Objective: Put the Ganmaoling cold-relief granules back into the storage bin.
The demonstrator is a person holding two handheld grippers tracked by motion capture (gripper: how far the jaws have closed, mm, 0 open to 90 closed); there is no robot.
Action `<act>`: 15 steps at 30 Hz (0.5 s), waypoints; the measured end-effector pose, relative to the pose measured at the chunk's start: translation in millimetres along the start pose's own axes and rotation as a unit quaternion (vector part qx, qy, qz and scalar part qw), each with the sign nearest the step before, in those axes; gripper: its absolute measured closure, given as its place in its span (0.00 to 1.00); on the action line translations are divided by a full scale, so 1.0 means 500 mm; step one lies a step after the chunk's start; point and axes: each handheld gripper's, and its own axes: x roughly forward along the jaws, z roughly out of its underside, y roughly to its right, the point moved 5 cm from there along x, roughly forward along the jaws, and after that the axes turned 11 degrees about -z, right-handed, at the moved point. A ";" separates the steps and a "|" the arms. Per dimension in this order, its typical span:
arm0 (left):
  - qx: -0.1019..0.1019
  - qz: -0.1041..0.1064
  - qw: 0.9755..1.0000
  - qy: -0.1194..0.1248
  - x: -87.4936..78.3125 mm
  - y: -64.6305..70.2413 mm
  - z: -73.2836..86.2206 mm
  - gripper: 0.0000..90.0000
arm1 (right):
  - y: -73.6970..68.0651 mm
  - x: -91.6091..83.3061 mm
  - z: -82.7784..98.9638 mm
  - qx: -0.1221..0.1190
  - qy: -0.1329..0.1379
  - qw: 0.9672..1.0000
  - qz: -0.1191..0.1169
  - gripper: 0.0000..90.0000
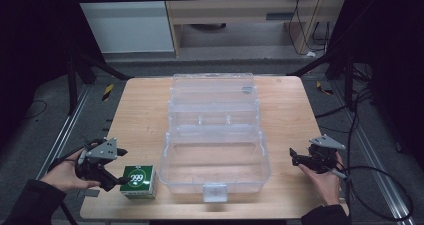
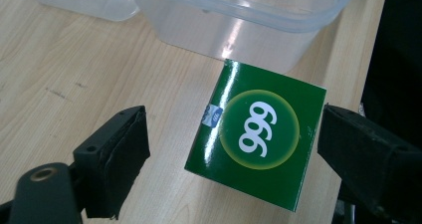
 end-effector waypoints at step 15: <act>0.055 0.046 0.997 -0.035 0.025 0.030 -0.005 0.09 | -0.001 0.003 0.003 0.002 -0.008 1.000 -0.002 0.05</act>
